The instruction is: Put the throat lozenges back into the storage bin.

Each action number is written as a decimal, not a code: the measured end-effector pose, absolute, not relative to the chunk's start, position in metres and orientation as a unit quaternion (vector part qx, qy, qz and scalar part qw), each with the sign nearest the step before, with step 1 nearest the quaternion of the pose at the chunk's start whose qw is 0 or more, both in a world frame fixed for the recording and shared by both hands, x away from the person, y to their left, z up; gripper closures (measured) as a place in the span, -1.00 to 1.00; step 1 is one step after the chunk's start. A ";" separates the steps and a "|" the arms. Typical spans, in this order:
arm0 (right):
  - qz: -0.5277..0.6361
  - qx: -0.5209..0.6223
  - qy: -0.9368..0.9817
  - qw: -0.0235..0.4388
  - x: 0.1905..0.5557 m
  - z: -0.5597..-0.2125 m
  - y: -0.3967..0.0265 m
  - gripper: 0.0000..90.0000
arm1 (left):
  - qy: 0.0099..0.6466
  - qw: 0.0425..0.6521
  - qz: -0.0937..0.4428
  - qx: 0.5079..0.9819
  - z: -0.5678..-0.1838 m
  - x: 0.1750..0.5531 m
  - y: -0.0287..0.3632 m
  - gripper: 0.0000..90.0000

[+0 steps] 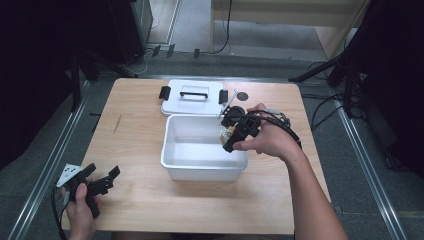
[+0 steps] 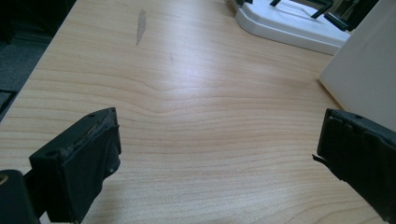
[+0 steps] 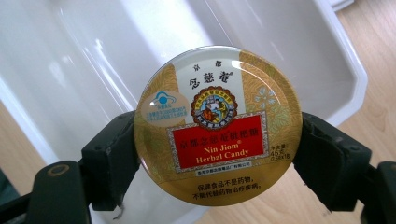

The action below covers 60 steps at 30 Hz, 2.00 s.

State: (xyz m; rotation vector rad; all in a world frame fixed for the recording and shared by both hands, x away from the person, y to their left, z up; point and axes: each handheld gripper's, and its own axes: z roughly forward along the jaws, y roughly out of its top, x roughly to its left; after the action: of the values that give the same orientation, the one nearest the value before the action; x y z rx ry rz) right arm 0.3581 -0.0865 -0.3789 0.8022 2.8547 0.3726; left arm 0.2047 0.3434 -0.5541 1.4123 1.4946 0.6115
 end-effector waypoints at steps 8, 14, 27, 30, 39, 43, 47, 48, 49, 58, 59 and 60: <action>0.115 0.202 0.969 0.084 0.358 -0.396 -0.086 -0.55 | 0.612 0.477 0.250 0.579 -0.554 0.205 0.343 -0.99; 0.099 0.187 0.973 0.087 0.360 -0.408 -0.081 -0.55 | 0.611 0.478 0.250 0.579 -0.554 0.205 0.344 -0.99; 0.054 0.179 0.979 0.076 0.363 -0.431 -0.071 -0.55 | 0.611 0.478 0.250 0.579 -0.554 0.205 0.344 -0.99; 0.046 0.179 0.980 0.076 0.365 -0.435 -0.069 -0.55 | 0.611 0.478 0.250 0.579 -0.554 0.205 0.344 -0.99; 0.035 0.175 0.980 0.090 0.363 -0.438 -0.066 -0.56 | 0.611 0.478 0.249 0.580 -0.554 0.205 0.344 -0.99; 0.036 0.173 0.980 0.089 0.363 -0.438 -0.066 -0.56 | 0.611 0.478 0.249 0.580 -0.554 0.205 0.344 -0.99; 0.038 0.174 0.980 0.088 0.363 -0.438 -0.066 -0.56 | 0.611 0.478 0.249 0.580 -0.554 0.205 0.344 -0.99; 0.038 0.174 0.980 0.088 0.363 -0.438 -0.066 -0.56 | 0.611 0.478 0.249 0.580 -0.554 0.205 0.344 -0.99; 0.040 0.177 0.980 0.086 0.363 -0.437 -0.067 -0.57 | 0.611 0.478 0.249 0.580 -0.554 0.205 0.344 -0.99; 0.053 0.187 0.978 0.080 0.362 -0.433 -0.070 -0.46 | 0.611 0.478 0.249 0.580 -0.554 0.205 0.344 -0.99; 0.059 0.187 0.977 0.079 0.362 -0.431 -0.071 -0.33 | 0.611 0.478 0.249 0.580 -0.554 0.205 0.344 -0.99; 0.059 0.187 0.977 0.079 0.362 -0.431 -0.071 -0.33 | 0.611 0.478 0.249 0.580 -0.554 0.205 0.344 -0.99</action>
State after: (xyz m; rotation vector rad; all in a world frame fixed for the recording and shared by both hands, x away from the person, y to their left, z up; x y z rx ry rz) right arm 0.3617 -0.0710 -0.4309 0.5599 2.9256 0.1755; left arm 0.2048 0.3437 -0.5541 1.4166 1.4910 0.6089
